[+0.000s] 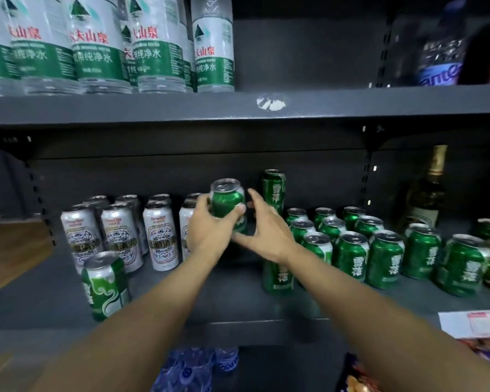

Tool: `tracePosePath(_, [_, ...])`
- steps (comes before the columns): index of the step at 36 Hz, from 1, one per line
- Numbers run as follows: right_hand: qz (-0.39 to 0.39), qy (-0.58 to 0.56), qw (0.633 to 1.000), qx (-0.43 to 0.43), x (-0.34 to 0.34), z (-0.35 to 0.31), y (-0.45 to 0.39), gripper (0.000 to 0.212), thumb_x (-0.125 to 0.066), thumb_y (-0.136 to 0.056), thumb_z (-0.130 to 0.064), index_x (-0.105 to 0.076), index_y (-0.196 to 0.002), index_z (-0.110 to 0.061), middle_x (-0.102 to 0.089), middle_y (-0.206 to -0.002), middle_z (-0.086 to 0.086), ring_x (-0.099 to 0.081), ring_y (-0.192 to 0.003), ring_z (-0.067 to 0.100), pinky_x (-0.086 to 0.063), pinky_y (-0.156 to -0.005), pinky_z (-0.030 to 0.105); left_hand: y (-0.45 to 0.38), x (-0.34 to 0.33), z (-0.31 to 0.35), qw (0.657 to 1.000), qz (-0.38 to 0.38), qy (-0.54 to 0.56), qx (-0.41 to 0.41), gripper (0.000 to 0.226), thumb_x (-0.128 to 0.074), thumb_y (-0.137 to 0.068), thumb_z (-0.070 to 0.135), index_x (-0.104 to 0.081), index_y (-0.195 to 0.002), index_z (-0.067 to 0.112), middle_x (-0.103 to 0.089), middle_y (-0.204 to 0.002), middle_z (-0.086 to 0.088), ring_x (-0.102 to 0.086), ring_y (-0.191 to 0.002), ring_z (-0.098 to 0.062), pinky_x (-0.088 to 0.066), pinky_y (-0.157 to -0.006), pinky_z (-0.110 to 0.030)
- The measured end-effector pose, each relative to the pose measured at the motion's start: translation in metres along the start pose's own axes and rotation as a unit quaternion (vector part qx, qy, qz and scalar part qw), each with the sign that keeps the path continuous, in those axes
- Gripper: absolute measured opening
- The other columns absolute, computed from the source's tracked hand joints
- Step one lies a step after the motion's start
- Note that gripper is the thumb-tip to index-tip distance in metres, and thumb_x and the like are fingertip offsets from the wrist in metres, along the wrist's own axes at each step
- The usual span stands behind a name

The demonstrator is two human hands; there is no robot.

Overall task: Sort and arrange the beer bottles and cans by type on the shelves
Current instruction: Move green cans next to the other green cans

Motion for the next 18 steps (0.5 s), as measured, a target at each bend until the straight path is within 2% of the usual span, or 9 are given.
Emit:
tracePosePath(3, [0.085, -0.04, 0.994, -0.047, 0.021, 0.022, -0.002, 0.076, -0.069, -0.077, -0.036, -0.032, -0.141, -0.019, -0.055, -0.131, 0.005, -0.048, -0.122, 0.027, -0.046, -0.092, 0.041, 0.003, -0.037, 0.021, 0.999, -0.04, 0.031, -0.009, 0.056, -0.075, -0.051, 0.061, -0.058, -0.096, 0.03, -0.07, -0.089, 0.014, -0.067, -0.088, -0.013, -0.055, -0.083, -0.038])
tracePosePath(5, [0.132, -0.039, 0.988, -0.073, 0.037, 0.039, -0.002, 0.052, -0.066, -0.076, -0.027, -0.046, -0.123, -0.017, -0.06, -0.117, 0.004, -0.053, -0.112, 0.028, -0.047, -0.084, 0.041, 0.006, -0.061, 0.031, 0.997, -0.066, 0.033, -0.018, 0.049, -0.081, -0.058, 0.053, -0.058, -0.093, 0.027, -0.069, -0.089, 0.013, -0.067, -0.088, -0.012, -0.055, -0.083, -0.038])
tracePosePath(8, [0.148, -0.023, 0.984, -0.093, 0.059, 0.064, -0.003, 0.032, -0.065, -0.079, -0.025, -0.046, -0.103, -0.015, -0.06, -0.106, 0.005, -0.057, -0.101, 0.029, -0.048, -0.078, 0.041, 0.005, -0.095, 0.039, 0.988, -0.132, 0.079, -0.014, 0.043, -0.085, -0.065, 0.043, -0.057, -0.093, 0.024, -0.069, -0.094, 0.009, -0.067, -0.09, -0.011, -0.056, -0.085, -0.04])
tracePosePath(10, [0.151, -0.028, 0.981, -0.116, 0.071, 0.081, -0.006, 0.039, -0.071, -0.08, -0.033, -0.048, -0.105, -0.013, -0.061, -0.107, 0.008, -0.058, -0.101, 0.03, -0.049, -0.079, 0.04, -0.001, -0.108, 0.038, 0.984, -0.147, 0.101, -0.002, 0.049, -0.082, -0.065, 0.052, -0.057, -0.099, 0.026, -0.069, -0.101, 0.005, -0.067, -0.094, -0.013, -0.055, -0.089, -0.039])
tracePosePath(12, [0.16, -0.029, 0.975, -0.151, 0.082, 0.099, -0.011, 0.05, -0.076, -0.077, -0.044, -0.053, -0.107, -0.01, -0.064, -0.104, 0.007, -0.061, -0.098, 0.028, -0.049, -0.078, 0.037, -0.009, -0.114, 0.033, 0.989, -0.116, 0.09, 0.018, 0.059, -0.077, -0.069, 0.057, -0.057, -0.112, 0.021, -0.067, -0.109, 0.003, -0.064, -0.101, -0.017, -0.052, -0.093, -0.036])
tracePosePath(14, [0.15, -0.023, 0.969, -0.193, 0.091, 0.118, -0.017, 0.046, -0.077, -0.076, -0.049, -0.055, -0.087, -0.01, -0.061, -0.081, 0.005, -0.061, -0.077, 0.026, -0.047, -0.064, 0.034, -0.018, -0.113, 0.022, 0.995, -0.072, 0.054, 0.037, 0.058, -0.076, -0.076, 0.05, -0.056, -0.118, 0.016, -0.065, -0.113, -0.002, -0.062, -0.105, -0.022, -0.05, -0.092, -0.034])
tracePosePath(16, [0.139, -0.026, 0.963, -0.228, 0.096, 0.132, -0.023, 0.053, -0.075, -0.077, -0.049, -0.043, -0.06, -0.011, -0.045, -0.056, 0.002, -0.046, -0.051, 0.02, -0.035, -0.049, 0.03, -0.026, -0.111, 0.008, 0.997, -0.046, 0.02, 0.058, 0.057, -0.076, -0.078, 0.045, -0.056, -0.119, 0.011, -0.065, -0.114, -0.006, -0.061, -0.104, -0.026, -0.05, -0.086, -0.031])
tracePosePath(17, [0.136, -0.036, 0.96, -0.241, 0.098, 0.138, -0.026, 0.056, -0.075, -0.078, -0.048, -0.038, -0.055, -0.012, -0.041, -0.052, 0.002, -0.041, -0.047, 0.018, -0.033, -0.046, 0.03, -0.03, -0.111, 0.001, 0.997, -0.038, 0.006, 0.067, 0.057, -0.077, -0.078, 0.042, -0.056, -0.12, 0.01, -0.065, -0.115, -0.007, -0.061, -0.104, -0.027, -0.049, -0.084, -0.031])
tracePosePath(18, [0.133, -0.047, 0.958, -0.249, 0.098, 0.143, -0.03, 0.055, -0.075, -0.079, -0.047, -0.04, -0.057, -0.011, -0.044, -0.054, 0.004, -0.044, -0.048, 0.019, -0.037, -0.048, 0.03, -0.034, -0.112, -0.005, 0.997, -0.035, -0.004, 0.073, 0.058, -0.077, -0.078, 0.04, -0.055, -0.122, 0.01, -0.064, -0.116, -0.008, -0.061, -0.105, -0.028, -0.049, -0.084, -0.032])
Point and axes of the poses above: each hand's wrist, its own y-axis away from the middle knuckle, its own x-axis out of the back of the hand, z = x × y, the point moved 5 cm from there along -y, towards the middle knuckle
